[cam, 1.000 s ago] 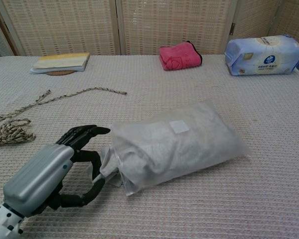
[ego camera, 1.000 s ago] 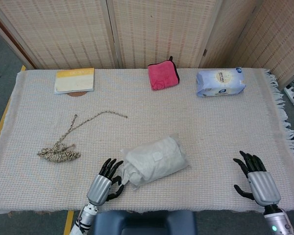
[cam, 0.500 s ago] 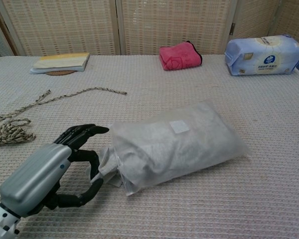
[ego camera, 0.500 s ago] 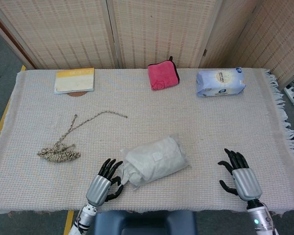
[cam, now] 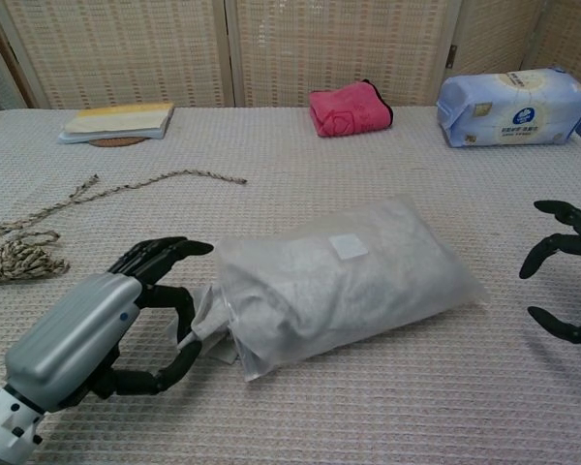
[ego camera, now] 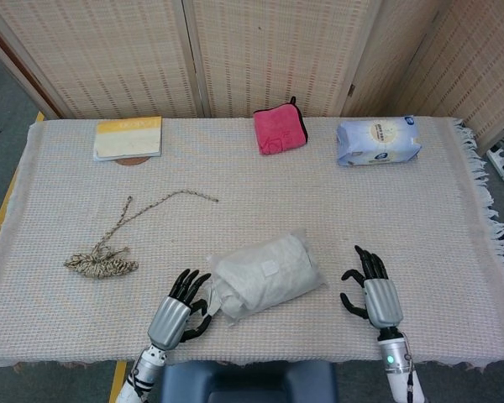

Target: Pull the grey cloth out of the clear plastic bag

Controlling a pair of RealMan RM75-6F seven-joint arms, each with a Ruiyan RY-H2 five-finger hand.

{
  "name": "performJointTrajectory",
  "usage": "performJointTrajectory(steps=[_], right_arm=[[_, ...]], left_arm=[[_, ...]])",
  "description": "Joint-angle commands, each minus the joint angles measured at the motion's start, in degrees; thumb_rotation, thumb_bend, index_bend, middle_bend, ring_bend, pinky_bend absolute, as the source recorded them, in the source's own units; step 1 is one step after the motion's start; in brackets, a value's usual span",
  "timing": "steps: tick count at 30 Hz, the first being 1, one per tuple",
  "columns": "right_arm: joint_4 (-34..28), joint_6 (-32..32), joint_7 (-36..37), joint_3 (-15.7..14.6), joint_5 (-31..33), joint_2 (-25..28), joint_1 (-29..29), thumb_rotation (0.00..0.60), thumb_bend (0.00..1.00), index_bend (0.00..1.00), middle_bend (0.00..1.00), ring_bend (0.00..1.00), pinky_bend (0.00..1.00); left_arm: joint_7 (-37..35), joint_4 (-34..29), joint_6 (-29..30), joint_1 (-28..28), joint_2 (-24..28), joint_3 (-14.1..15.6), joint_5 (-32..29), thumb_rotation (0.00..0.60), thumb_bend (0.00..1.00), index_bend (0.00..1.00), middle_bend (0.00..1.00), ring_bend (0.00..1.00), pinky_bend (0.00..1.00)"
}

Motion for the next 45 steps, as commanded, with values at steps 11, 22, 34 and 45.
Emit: performJointTrajectory(steps=[11,22,34,45], right_arm=[[5.7,-1.0,2.6,0.7,1.0,-6.5,2.4,0.6,0.3,0.46,0.0,0.0,0.0],[10.0,-0.1,3.0,2.2,1.6,-10.4,3.9,0.6,0.33,0.52,0.01,0.0,0.0],[10.7,-0.2,3.5,2.6,2.3,-11.0,4.8,0.6,0.41,0.58,0.03,0.0,0.0],[10.4,0.1,3.3,2.5,2.8,-10.2,4.7,0.6,0.48,0.67,0.07,0.0,0.0]], left_arm=[[0.2,0.4,-0.2,-0.7,0.3,-0.6,-0.3,0.6,0.59,0.8,0.15,0.0,0.0],[1.0,-0.3,-0.7,-1.0,0.8,-0.8,-0.5,0.6,0.59,0.8,0.15,0.0,0.0],[0.9,-0.6,-0.6,-1.3,1.2,-1.0,-0.6,0.6,0.59,0.8,0.15,0.0,0.0],[0.6,-0.5,-0.3,-1.5,1.8,-1.7,-1.1,0.6,0.59,0.8,0.15,0.0,0.0]])
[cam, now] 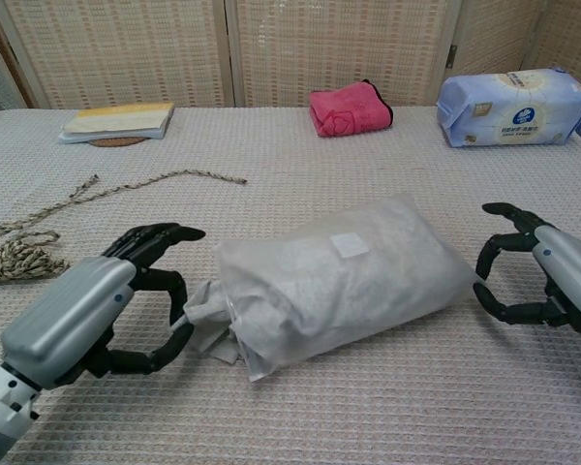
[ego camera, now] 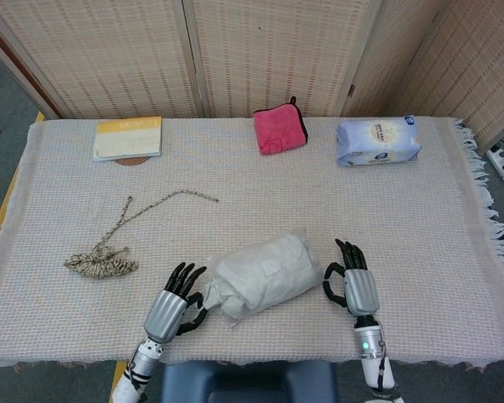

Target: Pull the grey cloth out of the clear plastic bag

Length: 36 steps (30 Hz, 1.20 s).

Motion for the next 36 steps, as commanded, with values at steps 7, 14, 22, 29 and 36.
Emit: performJointTrajectory(steps=[7,14,22,29,36], right_arm=[[-1.9,0.7,-0.8,0.7,0.6,3.0,-0.2,0.6,0.49,0.69,0.09,0.0,0.0],[-3.9,0.1,-1.6,1.9,2.0,6.5,-0.1,0.6,0.49,0.7,0.09,0.0,0.0],[-4.6,0.3,-1.2,3.6,3.7,10.0,-0.2,0.6,0.49,0.7,0.1,0.0,0.0],[-4.1,0.3,-0.9,4.8,4.9,12.7,-0.3,0.6,0.49,0.71,0.1,0.0,0.0],[-2.6,1.4,0.1,5.4,5.9,15.6,-1.4,0.6,0.49,0.71,0.1,0.0,0.0]], left_arm=[[-1.1,1.7,1.0,-0.1,1.4,-1.3,-0.8,0.6,0.59,0.8,0.15,0.0,0.0],[-2.1,3.1,2.1,0.0,4.0,-2.4,-1.7,0.6,0.59,0.8,0.15,0.0,0.0],[-4.0,5.0,3.0,0.5,7.3,-3.3,-3.0,0.6,0.59,0.8,0.15,0.0,0.0],[-5.1,6.2,3.6,0.7,9.9,-4.2,-4.0,0.6,0.59,0.8,0.15,0.0,0.0],[-5.7,8.3,4.0,1.4,13.1,-5.5,-5.9,0.6,0.6,0.8,0.15,0.0,0.0]])
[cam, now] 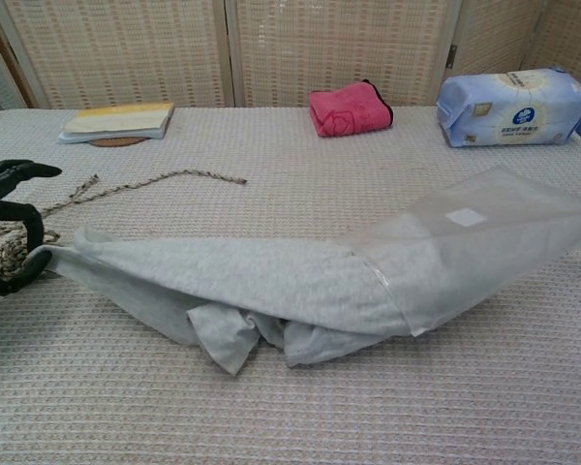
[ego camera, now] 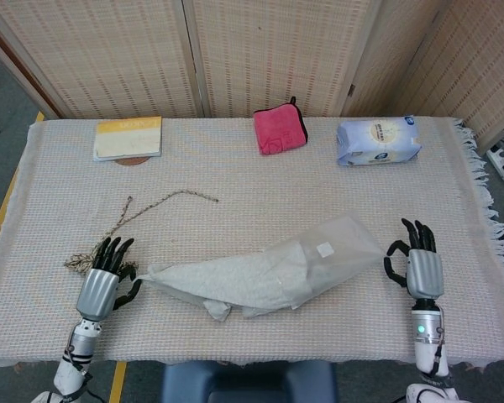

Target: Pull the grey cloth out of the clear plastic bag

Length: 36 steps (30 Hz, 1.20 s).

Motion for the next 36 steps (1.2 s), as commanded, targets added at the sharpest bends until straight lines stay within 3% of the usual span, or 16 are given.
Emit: performJointTrajectory(steps=[1,9,11,12,14,16,19,21,25,29,33,36], right_arm=[[0.9,0.6,0.4,0.3,0.6,1.1,-0.7,0.6,0.49,0.71,0.1,0.0,0.0],[1.3,0.0,2.2,1.0,2.7,3.8,-1.8,0.6,0.49,0.71,0.1,0.0,0.0],[1.1,-0.4,2.7,0.7,2.7,4.1,-1.9,0.6,0.49,0.7,0.1,0.0,0.0],[1.1,-0.7,2.7,0.4,2.6,4.2,-2.0,0.6,0.49,0.68,0.1,0.0,0.0],[0.8,-1.3,2.2,-0.2,2.4,4.5,-2.0,0.6,0.49,0.62,0.07,0.0,0.0],[0.0,-2.0,1.5,-0.9,2.4,5.2,-2.2,0.6,0.48,0.43,0.03,0.0,0.0],[-3.1,-2.5,-0.4,-1.8,2.4,7.9,-2.9,0.6,0.35,0.08,0.0,0.0,0.0],[-7.1,-1.4,-1.9,-2.1,2.0,11.2,-3.8,0.6,0.28,0.0,0.0,0.0,0.0],[-18.9,2.3,-7.9,-3.6,0.3,20.4,-6.7,0.6,0.16,0.0,0.0,0.0,0.0],[-30.1,5.2,-13.6,-5.9,-1.1,28.5,-9.7,0.6,0.12,0.0,0.0,0.0,0.0],[-36.2,6.9,-17.2,-8.7,-3.1,32.9,-12.1,0.6,0.12,0.0,0.0,0.0,0.0],[-37.2,8.0,-17.0,-10.8,-5.0,33.6,-13.7,0.6,0.12,0.0,0.0,0.0,0.0]], left_arm=[[-0.2,1.3,0.0,0.2,1.3,-1.0,-1.2,0.6,0.6,0.8,0.15,0.0,0.0],[-0.7,0.7,-1.0,-0.3,4.2,-2.9,-3.4,0.6,0.6,0.8,0.15,0.0,0.0],[-0.6,-1.1,-1.7,-0.3,5.0,-2.1,-2.8,0.6,0.58,0.74,0.15,0.0,0.0],[-0.2,-1.9,-2.0,-0.4,5.3,-1.6,-2.4,0.6,0.54,0.65,0.13,0.0,0.0],[1.4,-4.5,-3.2,-0.5,6.0,-0.9,-2.2,0.6,0.38,0.38,0.06,0.0,0.0],[2.5,-7.7,-3.6,-0.8,6.7,-1.0,-2.2,0.6,0.25,0.17,0.02,0.0,0.0],[2.8,-14.3,-5.1,-0.7,9.5,-1.0,-3.1,0.599,0.17,0.06,0.0,0.0,0.0],[4.1,-21.1,-6.7,-0.2,13.7,-0.6,-4.0,0.6,0.15,0.05,0.0,0.0,0.0],[9.0,-36.7,-9.8,1.6,24.5,0.7,-7.1,0.6,0.13,0.05,0.0,0.0,0.0],[11.9,-49.1,-12.5,3.7,34.3,2.8,-10.5,0.6,0.13,0.06,0.0,0.0,0.0],[12.4,-54.1,-11.4,7.0,39.6,5.4,-11.7,0.6,0.13,0.09,0.0,0.0,0.0],[10.2,-53.1,-8.2,10.7,40.6,7.7,-10.5,0.6,0.13,0.11,0.0,0.0,0.0]])
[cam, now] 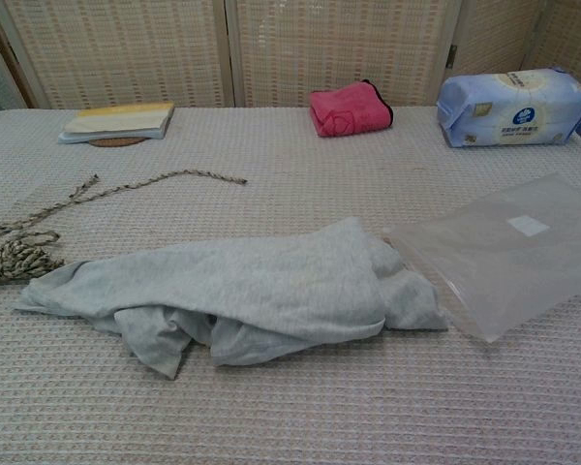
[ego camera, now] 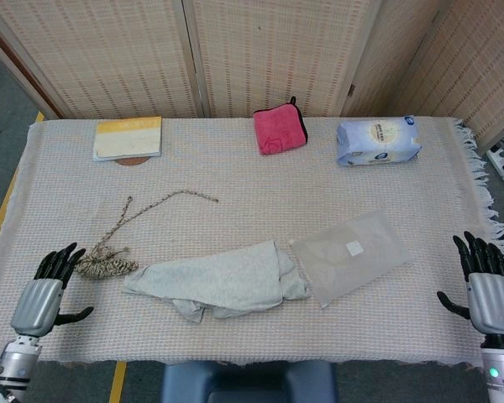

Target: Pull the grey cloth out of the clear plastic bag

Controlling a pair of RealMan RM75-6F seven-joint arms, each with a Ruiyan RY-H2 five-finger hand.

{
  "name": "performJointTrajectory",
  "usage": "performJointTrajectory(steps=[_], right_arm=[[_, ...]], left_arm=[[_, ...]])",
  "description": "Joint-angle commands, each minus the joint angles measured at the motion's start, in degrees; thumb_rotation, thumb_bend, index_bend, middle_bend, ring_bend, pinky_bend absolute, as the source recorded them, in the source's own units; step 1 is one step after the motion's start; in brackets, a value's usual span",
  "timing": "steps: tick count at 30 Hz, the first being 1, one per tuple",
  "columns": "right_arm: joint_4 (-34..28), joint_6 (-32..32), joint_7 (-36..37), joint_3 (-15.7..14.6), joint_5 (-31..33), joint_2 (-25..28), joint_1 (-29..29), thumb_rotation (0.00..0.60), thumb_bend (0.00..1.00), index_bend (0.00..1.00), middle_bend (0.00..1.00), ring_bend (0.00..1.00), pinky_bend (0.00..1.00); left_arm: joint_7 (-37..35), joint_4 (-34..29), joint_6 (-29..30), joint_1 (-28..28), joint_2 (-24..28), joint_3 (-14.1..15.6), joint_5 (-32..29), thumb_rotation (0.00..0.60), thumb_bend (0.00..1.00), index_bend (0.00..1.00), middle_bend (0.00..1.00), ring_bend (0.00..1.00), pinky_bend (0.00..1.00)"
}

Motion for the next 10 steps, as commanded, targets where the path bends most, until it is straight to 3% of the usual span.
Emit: performJointTrajectory(steps=[1,4,10], right_arm=[[-2.2,2.0,-1.4,-3.4,-3.4,2.3,-2.5,0.6,0.12,0.0,0.0,0.0,0.0],[-1.9,4.1,0.5,-4.0,-6.4,2.7,-3.3,0.6,0.12,0.0,0.0,0.0,0.0],[-2.3,2.9,4.4,-4.1,-4.9,5.0,-3.6,0.6,0.12,0.0,0.0,0.0,0.0]], left_arm=[[-0.8,-0.6,3.0,5.6,2.5,3.7,-0.6,0.6,0.13,0.11,0.01,0.0,0.0],[0.6,-1.3,5.5,6.9,3.7,4.0,1.6,0.6,0.14,0.14,0.02,0.0,0.0],[0.4,-0.9,10.6,9.0,4.0,3.3,5.3,0.6,0.14,0.16,0.03,0.0,0.0]])
